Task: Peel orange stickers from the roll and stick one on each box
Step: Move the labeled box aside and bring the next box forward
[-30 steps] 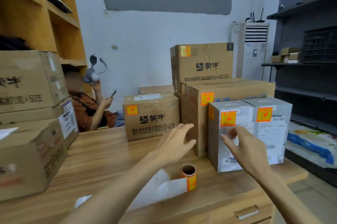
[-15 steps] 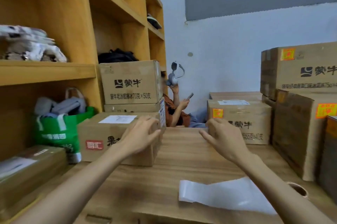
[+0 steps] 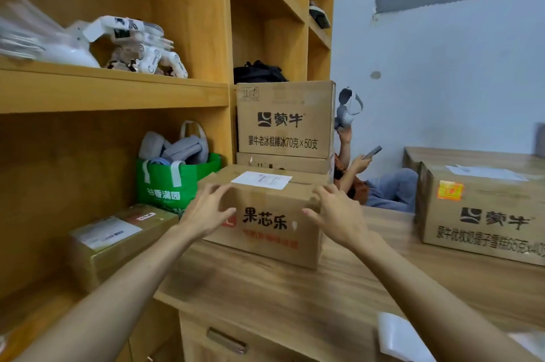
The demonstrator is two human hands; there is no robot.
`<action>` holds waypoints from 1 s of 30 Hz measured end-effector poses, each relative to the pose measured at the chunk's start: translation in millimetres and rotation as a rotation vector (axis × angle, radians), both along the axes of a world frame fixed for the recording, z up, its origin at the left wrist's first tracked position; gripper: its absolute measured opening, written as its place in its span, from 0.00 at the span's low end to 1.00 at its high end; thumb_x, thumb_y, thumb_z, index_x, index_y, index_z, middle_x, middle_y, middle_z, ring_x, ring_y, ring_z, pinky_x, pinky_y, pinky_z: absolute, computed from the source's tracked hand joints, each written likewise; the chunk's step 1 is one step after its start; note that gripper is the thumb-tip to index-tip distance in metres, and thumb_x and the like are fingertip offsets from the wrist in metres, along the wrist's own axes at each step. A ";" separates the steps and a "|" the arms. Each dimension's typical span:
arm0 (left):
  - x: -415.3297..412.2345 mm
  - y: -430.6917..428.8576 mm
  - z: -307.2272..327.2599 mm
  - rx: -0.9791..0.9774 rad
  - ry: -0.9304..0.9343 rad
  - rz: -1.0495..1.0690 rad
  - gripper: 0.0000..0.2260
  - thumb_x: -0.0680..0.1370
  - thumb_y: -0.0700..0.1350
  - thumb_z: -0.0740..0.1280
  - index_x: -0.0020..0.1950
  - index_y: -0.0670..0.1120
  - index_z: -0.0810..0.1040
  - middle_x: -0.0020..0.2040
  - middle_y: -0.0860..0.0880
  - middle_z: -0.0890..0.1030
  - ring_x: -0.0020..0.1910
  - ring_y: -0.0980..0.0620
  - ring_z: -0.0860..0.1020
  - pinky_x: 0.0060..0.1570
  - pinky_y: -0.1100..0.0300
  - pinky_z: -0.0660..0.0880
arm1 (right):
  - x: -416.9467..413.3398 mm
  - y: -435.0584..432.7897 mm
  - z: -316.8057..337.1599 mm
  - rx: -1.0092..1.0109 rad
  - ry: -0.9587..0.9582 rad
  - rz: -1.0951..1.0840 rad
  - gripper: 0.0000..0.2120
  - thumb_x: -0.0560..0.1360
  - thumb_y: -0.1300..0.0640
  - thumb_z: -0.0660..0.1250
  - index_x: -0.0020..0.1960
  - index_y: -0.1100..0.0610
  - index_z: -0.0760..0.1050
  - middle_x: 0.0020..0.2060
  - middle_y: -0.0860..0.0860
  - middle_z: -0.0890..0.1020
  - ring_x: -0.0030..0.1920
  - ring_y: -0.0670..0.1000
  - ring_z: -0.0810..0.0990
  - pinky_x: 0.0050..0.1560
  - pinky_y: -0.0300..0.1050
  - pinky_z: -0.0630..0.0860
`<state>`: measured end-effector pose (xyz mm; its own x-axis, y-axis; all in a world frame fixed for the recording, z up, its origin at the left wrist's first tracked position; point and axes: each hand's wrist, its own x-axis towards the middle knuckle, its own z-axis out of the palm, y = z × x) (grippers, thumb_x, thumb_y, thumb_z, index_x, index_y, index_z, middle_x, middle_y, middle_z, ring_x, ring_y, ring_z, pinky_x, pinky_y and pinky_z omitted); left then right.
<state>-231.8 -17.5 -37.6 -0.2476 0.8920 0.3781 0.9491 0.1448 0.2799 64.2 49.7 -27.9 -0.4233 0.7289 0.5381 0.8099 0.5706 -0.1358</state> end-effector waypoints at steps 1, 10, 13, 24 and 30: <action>-5.5 5.0 -3.0 -0.001 -0.030 0.010 0.31 0.80 0.58 0.67 0.80 0.58 0.59 0.78 0.45 0.62 0.75 0.42 0.65 0.70 0.44 0.69 | -4.2 6.3 -3.7 -0.011 0.007 -0.009 0.25 0.77 0.38 0.63 0.67 0.51 0.69 0.65 0.52 0.73 0.61 0.56 0.76 0.49 0.52 0.76; -43.1 35.4 -17.1 -0.039 -0.161 0.066 0.33 0.80 0.62 0.65 0.81 0.62 0.54 0.81 0.41 0.54 0.77 0.36 0.61 0.72 0.37 0.65 | 3.2 27.2 -26.6 -0.078 0.049 0.023 0.19 0.78 0.42 0.64 0.64 0.49 0.66 0.71 0.54 0.65 0.62 0.57 0.76 0.52 0.55 0.78; -45.6 32.9 -20.4 -0.017 -0.160 0.067 0.30 0.80 0.58 0.66 0.79 0.64 0.56 0.81 0.38 0.54 0.79 0.36 0.57 0.74 0.36 0.62 | 16.9 25.2 -24.8 -0.099 0.071 0.061 0.18 0.79 0.43 0.64 0.64 0.49 0.66 0.71 0.53 0.65 0.59 0.57 0.77 0.53 0.57 0.78; 29.8 4.4 -26.7 0.076 -0.257 -0.268 0.30 0.80 0.46 0.69 0.76 0.65 0.60 0.71 0.49 0.72 0.55 0.55 0.77 0.49 0.60 0.74 | 144.3 0.5 -16.5 -0.136 0.079 0.037 0.20 0.78 0.45 0.67 0.68 0.47 0.68 0.72 0.45 0.67 0.47 0.45 0.78 0.45 0.45 0.76; 106.7 17.1 -28.9 0.111 -0.252 -0.390 0.27 0.80 0.45 0.70 0.71 0.66 0.63 0.64 0.50 0.76 0.52 0.58 0.78 0.47 0.64 0.74 | 233.8 -15.1 -13.8 -0.188 0.163 -0.045 0.22 0.75 0.49 0.73 0.67 0.49 0.74 0.73 0.48 0.70 0.55 0.50 0.80 0.58 0.53 0.76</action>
<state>-125.2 -0.4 -66.5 0.0011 0.8942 0.4477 0.8271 -0.2525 0.5022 298.0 34.6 -41.7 -0.3071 0.8385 0.4501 0.7928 0.4870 -0.3664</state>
